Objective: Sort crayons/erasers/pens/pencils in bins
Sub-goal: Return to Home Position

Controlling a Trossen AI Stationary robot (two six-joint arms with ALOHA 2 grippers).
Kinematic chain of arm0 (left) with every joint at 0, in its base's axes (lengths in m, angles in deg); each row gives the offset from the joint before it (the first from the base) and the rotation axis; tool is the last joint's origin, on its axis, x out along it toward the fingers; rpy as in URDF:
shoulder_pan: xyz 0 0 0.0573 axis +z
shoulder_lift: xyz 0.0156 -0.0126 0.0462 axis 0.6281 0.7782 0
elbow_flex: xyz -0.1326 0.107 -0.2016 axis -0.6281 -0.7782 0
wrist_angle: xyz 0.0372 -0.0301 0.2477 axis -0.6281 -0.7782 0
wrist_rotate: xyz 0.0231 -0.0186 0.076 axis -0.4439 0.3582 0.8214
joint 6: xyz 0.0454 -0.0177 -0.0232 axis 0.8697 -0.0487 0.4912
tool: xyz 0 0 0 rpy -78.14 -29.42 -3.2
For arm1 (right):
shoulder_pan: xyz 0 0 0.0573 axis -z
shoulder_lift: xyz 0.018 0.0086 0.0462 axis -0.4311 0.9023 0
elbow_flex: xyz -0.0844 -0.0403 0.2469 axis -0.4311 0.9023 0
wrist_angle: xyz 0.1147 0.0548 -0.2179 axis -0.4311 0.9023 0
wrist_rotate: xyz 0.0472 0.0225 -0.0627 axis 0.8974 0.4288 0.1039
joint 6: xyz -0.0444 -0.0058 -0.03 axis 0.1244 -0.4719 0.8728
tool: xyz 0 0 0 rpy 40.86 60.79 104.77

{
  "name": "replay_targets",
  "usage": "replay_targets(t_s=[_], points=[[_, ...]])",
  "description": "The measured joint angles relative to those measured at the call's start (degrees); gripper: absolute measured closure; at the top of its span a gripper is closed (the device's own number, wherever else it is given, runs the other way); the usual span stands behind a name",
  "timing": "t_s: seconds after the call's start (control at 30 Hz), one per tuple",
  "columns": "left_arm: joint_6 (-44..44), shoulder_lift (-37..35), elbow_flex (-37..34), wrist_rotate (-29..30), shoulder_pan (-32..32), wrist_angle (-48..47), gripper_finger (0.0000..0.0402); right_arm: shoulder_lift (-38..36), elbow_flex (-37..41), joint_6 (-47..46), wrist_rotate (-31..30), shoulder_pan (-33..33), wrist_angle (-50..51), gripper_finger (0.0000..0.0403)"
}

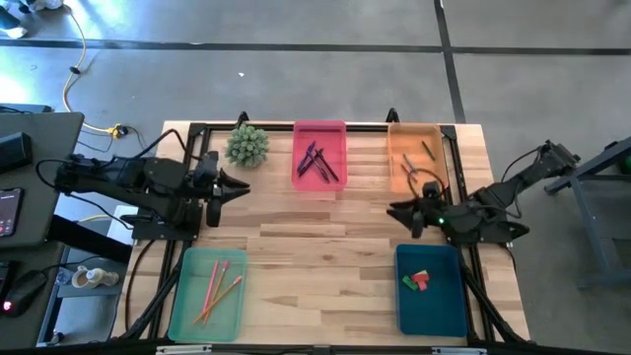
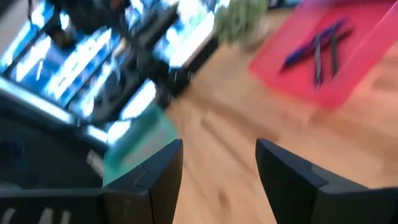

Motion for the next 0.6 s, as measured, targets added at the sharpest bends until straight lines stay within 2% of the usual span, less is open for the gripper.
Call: replay_targets(t_s=[0.17, 0.43, 0.6], points=[[0.8, -4.89, -7.12, -0.05, 0.0, 3.21, 0.0397, 0.0, 0.0, 5.92, -4.8, 4.49, -6.92, 0.021], [4.97, -13.61, -20.2, -5.31, 0.0, 16.84, 0.0399, 0.09, 0.0, 7.87, -5.68, 10.91, -11.28, 0.021], [4.97, -17.33, -27.01, -6.05, 0.0, 23.36, 0.04, 0.11, -0.01, 7.47, -5.68, 13.6, -11.87, 0.021]])
